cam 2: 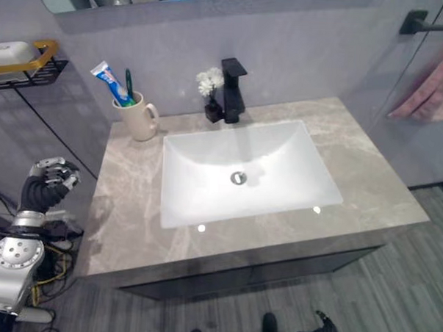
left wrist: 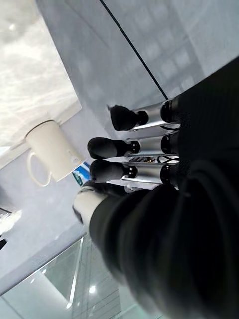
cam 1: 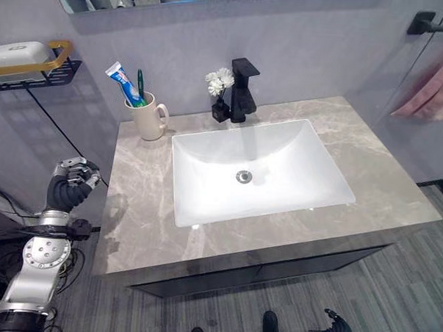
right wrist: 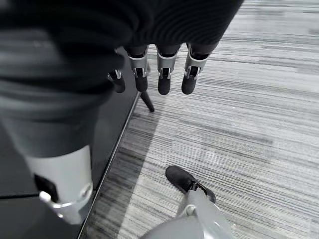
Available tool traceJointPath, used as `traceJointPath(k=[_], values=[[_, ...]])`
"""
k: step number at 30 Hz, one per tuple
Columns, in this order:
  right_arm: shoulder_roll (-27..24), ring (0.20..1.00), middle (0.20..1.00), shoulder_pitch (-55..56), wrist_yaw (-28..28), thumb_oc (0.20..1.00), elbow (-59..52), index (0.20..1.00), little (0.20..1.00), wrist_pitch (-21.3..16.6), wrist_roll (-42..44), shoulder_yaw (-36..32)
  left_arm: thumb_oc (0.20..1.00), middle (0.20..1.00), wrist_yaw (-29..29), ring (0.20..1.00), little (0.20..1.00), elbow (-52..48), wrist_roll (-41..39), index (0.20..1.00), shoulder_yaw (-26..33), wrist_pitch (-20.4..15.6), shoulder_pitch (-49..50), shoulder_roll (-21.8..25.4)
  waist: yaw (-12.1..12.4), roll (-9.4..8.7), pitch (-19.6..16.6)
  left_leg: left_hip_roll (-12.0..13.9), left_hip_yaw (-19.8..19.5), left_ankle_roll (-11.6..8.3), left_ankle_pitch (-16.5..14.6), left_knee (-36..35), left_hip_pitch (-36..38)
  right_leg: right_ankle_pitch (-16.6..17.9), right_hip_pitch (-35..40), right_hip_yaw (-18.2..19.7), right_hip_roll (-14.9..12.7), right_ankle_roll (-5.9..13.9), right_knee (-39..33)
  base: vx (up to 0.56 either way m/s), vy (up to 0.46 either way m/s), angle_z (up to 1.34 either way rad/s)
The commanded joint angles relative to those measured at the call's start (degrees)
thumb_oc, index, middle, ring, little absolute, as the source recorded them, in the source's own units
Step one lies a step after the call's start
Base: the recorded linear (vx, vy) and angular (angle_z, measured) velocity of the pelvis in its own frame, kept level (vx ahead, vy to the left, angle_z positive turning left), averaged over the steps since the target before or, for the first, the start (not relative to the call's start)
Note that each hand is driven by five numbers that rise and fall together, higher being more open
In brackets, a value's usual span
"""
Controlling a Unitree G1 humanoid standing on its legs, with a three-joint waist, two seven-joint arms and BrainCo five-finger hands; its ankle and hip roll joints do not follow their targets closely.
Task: Put brush and paste in cup on sink, flatten towel.
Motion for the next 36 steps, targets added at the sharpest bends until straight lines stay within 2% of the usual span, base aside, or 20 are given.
traceJointPath(k=[1,4,7,11,18,19,20,25,28,30,31,36], values=[[-1.8,1.000,1.000,-0.3,0.8,1.000,0.2,1.000,1.000,-0.1,-1.2,3.0,0.200,0.200,-0.8,0.200,0.200,4.0,-6.1,0.200,2.6,-1.7,-3.9,3.1,-0.7,-0.17,0.2,0.5,-2.2,-0.44,1.3,2.2,-4.4,7.1,3.2,-1.4,-5.3,5.11,5.4,0.06,0.054,-0.01],[-2.4,1.000,1.000,0.0,1.1,1.000,0.3,1.000,1.000,0.1,-1.5,3.0,0.200,0.200,-0.8,0.200,0.200,9.1,-8.8,0.200,1.2,-1.2,-7.6,5.5,-1.3,-0.47,0.4,0.2,-1.8,-0.45,1.4,1.5,-4.4,7.8,2.8,-1.9,-5.5,5.58,4.7,0.02,0.021,-0.02],[-3.4,1.000,1.000,0.1,1.4,1.000,0.2,1.000,1.000,0.2,-0.7,3.3,0.200,0.200,-0.4,0.200,0.200,19.3,-9.8,0.200,-1.5,0.1,-14.4,11.3,-2.6,-1.02,1.1,0.4,-1.1,-0.66,1.7,1.2,-5.4,9.3,1.6,-2.1,-5.4,6.23,3.5,0.00,-0.008,-0.07],[-4.0,1.000,1.000,-0.8,1.4,1.000,-0.4,1.000,1.000,0.0,0.4,4.5,0.200,0.200,0.8,0.200,0.200,27.8,-10.8,0.200,-5.7,0.4,-23.9,14.6,-3.3,-1.83,2.2,0.9,-0.7,-0.99,2.1,1.5,-7.8,10.5,0.0,-2.1,-5.0,6.43,2.2,-0.04,-0.031,-0.28],[-4.5,1.000,1.000,-3.4,1.2,1.000,-3.5,1.000,1.000,-1.3,3.8,7.9,0.200,0.200,3.4,0.200,0.200,41.2,-10.0,0.200,-16.5,1.3,-43.4,19.4,-4.5,-3.14,5.1,2.2,-0.7,-1.60,2.8,3.3,-13.6,13.3,-4.2,-1.3,-3.9,6.43,0.8,-0.05,-0.041,-0.17],[-4.4,1.000,1.000,-3.4,1.2,1.000,-3.5,1.000,1.000,-1.3,3.8,7.8,0.200,0.200,3.4,0.200,0.200,41.3,-10.0,0.200,-16.7,1.3,-43.7,19.4,-4.4,-3.20,5.1,2.2,-0.7,-1.60,2.8,3.4,-13.7,13.4,-4.3,-1.3,-3.9,6.43,0.8,-0.06,-0.063,-0.24],[-4.7,1.000,1.000,-4.7,1.4,1.000,-4.8,1.000,1.000,-1.7,4.8,9.4,0.200,0.200,3.7,0.200,0.200,46.6,-9.6,0.200,-20.8,1.8,-50.5,20.8,-4.9,-3.69,6.3,2.6,-0.5,-1.61,2.6,5.4,-16.2,14.3,-5.7,-1.0,-3.7,6.43,0.6,-0.06,-0.054,-0.28],[-4.5,1.000,1.000,-6.4,1.0,1.000,-4.9,1.000,1.000,-2.4,7.2,9.9,0.200,0.200,4.8,0.200,0.200,51.7,-9.0,0.200,-25.3,2.1,-58.5,22.4,-5.5,-4.86,8.5,3.7,0.0,-1.55,1.9,8.7,-19.9,15.9,-8.2,-0.7,-3.3,6.43,0.5,-0.04,-0.047,-0.16],[-4.5,1.000,1.000,-6.1,1.1,1.000,-5.1,1.000,1.000,-2.6,7.6,10.0,0.200,0.200,4.9,0.200,0.200,53.5,-9.1,0.200,-26.8,2.3,-61.3,23.0,-5.8,-5.38,8.6,3.9,-0.1,-1.43,1.2,10.7,-21.3,16.4,-9.1,-0.2,-3.3,6.43,0.5,0.00,-0.027,-0.08],[-4.8,1.000,1.000,-5.8,1.4,1.000,-4.8,1.000,1.000,-2.7,7.9,9.9,0.200,0.200,5.0,0.200,0.200,55.8,-8.4,0.200,-28.2,2.9,-64.0,23.4,-6.0,-5.72,8.6,4.0,-0.1,-1.32,0.4,12.4,-22.4,16.2,-9.3,-0.1,-3.2,6.43,0.5,0.06,-0.023,-0.14],[-4.9,1.000,1.000,-5.6,1.4,1.000,-4.6,1.000,1.000,-2.8,8.5,9.5,0.200,0.200,5.3,0.200,0.200,56.7,-8.2,0.200,-29.0,3.2,-65.8,23.4,-6.1,-5.61,8.4,4.4,-1.1,-1.72,-1.7,13.4,-22.7,15.3,-9.1,-0.1,-2.6,6.43,0.2,0.10,-0.010,-0.07],[-5.2,1.000,1.000,-5.1,1.6,1.000,-4.7,1.000,1.000,-3.1,9.0,9.4,0.200,0.200,5.5,0.200,0.200,58.7,-7.2,0.200,-30.9,3.7,-69.1,23.6,-6.5,-5.85,8.2,4.5,-1.6,-1.64,-2.1,14.4,-24.2,15.2,-9.8,-0.1,-2.2,6.43,0.1,0.03,-0.013,-0.13]])
